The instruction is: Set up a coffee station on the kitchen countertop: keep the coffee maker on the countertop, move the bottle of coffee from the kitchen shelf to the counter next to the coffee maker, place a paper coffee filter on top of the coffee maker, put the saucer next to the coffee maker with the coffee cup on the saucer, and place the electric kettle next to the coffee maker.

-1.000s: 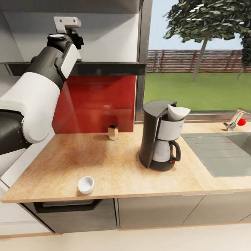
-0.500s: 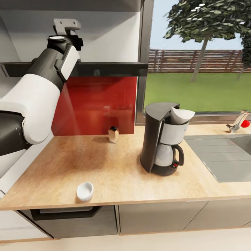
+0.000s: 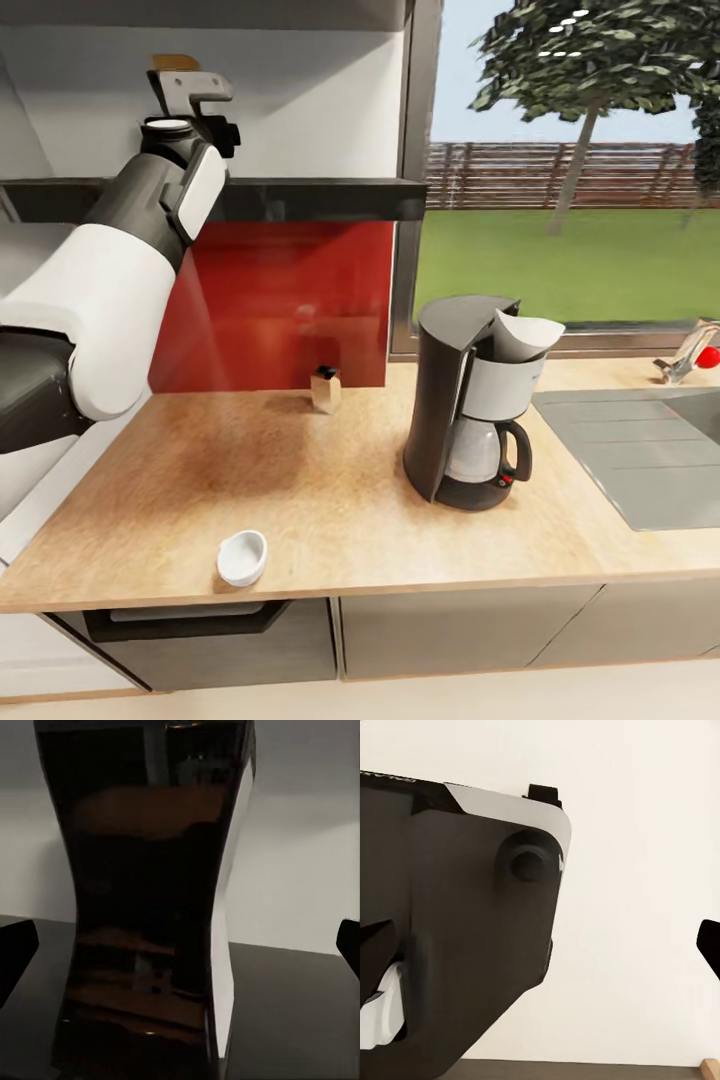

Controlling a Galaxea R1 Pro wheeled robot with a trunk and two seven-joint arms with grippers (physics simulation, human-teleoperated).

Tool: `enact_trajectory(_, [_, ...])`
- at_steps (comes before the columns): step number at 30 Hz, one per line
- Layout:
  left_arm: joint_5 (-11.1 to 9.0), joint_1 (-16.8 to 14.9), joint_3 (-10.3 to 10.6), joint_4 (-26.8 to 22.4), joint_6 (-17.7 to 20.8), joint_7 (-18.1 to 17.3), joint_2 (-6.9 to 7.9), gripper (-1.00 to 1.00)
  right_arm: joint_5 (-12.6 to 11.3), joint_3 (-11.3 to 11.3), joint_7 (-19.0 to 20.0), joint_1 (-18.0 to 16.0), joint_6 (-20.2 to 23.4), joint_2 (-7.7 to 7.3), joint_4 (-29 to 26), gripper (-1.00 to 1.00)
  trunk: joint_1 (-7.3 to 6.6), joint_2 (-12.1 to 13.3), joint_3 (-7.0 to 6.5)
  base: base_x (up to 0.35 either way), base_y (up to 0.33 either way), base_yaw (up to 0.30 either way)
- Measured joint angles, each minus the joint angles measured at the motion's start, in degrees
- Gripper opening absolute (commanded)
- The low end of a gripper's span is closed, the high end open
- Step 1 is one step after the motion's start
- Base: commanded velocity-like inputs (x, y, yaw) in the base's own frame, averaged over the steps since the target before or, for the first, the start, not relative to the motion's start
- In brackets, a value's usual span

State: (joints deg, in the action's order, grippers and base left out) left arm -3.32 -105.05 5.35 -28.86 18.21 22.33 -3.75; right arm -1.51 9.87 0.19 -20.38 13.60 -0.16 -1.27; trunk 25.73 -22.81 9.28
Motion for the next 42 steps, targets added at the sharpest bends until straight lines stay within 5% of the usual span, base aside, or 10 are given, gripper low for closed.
enact_trajectory(37, [0.2,0.3,0.1,-0.1,-1.3,0.0,0.08,1.00,0.0,0.0,0.0,0.0,0.0,0.00,0.0,1.00,0.02,0.0,0.00,0.056,0.014,0.000])
enact_trajectory(38, [0.3,0.3,0.1,-0.1,-1.3,0.0,0.05,-1.00,0.0,0.0,0.0,0.0,0.0,0.00,0.0,1.00,0.02,0.0,0.00,0.000,0.000,0.000])
enact_trajectory(42, [0.4,0.3,0.2,0.0,-1.1,0.0,0.01,-1.00,0.0,0.0,0.0,0.0,0.0,0.00,0.0,1.00,0.02,0.0,0.00,0.000,0.000,0.000])
